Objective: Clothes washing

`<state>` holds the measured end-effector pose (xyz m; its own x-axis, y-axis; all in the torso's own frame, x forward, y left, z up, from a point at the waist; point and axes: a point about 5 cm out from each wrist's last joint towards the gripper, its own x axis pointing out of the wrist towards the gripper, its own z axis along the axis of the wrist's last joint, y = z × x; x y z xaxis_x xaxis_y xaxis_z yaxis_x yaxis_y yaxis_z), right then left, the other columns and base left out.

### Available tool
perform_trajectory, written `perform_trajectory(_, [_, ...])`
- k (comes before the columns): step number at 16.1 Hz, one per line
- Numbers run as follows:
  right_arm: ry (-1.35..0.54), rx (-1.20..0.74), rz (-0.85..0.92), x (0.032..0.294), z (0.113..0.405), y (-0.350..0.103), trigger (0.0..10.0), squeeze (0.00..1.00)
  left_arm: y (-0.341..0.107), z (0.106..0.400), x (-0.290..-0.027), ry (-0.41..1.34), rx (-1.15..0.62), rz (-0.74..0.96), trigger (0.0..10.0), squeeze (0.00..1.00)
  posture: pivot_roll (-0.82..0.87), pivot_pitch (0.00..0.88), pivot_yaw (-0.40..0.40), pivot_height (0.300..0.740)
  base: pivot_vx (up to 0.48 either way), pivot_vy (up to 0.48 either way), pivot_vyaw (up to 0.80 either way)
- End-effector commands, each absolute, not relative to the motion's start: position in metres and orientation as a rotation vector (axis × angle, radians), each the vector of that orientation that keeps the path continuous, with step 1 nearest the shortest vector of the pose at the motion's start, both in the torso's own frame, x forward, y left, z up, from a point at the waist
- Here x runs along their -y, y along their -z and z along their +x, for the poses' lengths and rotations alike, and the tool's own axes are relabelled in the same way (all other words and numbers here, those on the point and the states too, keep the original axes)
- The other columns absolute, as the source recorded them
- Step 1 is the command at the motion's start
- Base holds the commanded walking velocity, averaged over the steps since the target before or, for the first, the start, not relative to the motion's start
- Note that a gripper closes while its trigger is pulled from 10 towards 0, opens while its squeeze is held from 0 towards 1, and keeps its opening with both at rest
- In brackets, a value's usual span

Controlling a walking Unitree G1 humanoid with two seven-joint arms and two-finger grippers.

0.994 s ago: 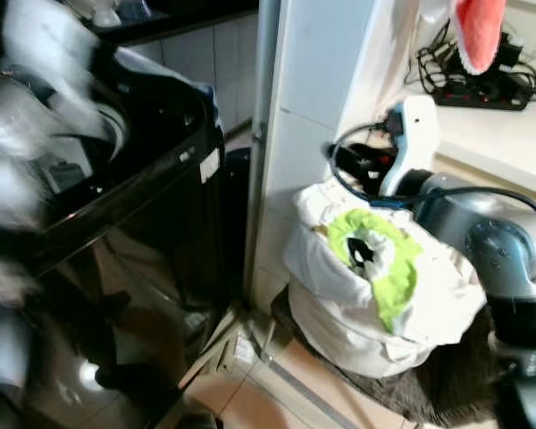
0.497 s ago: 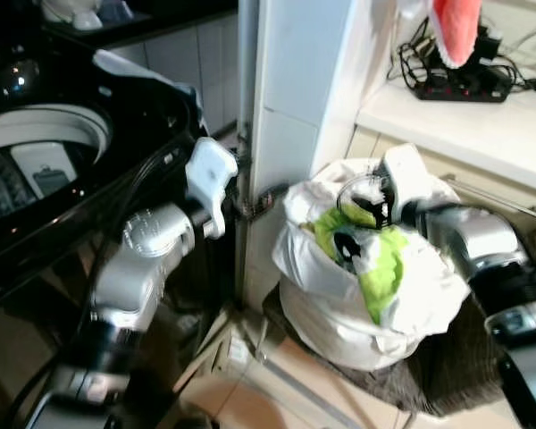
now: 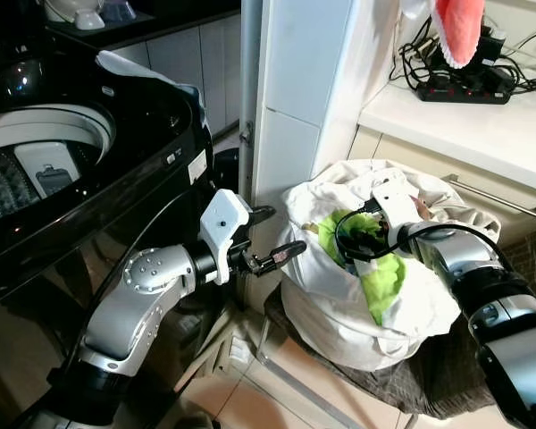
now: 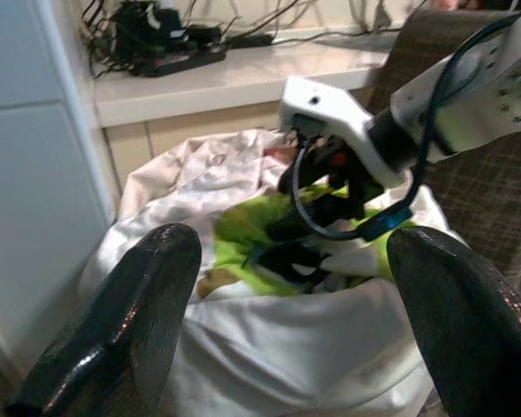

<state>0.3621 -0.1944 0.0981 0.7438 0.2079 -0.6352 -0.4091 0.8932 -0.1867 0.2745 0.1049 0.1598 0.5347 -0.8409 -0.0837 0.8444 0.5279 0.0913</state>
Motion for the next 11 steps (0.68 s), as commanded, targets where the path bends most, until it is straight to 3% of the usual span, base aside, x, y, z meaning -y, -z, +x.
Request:
perform_trajectory(1, [-0.334,-0.655,-0.329,0.2013,0.3632,-0.1000,0.0,0.00,-0.1640,0.2731,-0.1027,1.029,-0.030,0.123,10.0,0.00,0.04,0.000,-0.044,0.740,0.000,0.000,0.00])
perform_trajectory(11, [-0.363,-0.621,-0.320,0.2033,0.3680,-0.1064,0.0,0.00,-0.1664,0.2729,-0.1063,1.048,-0.055,0.132,10.0,0.00,0.03,0.000,-0.041,0.740,0.000,0.000,0.00])
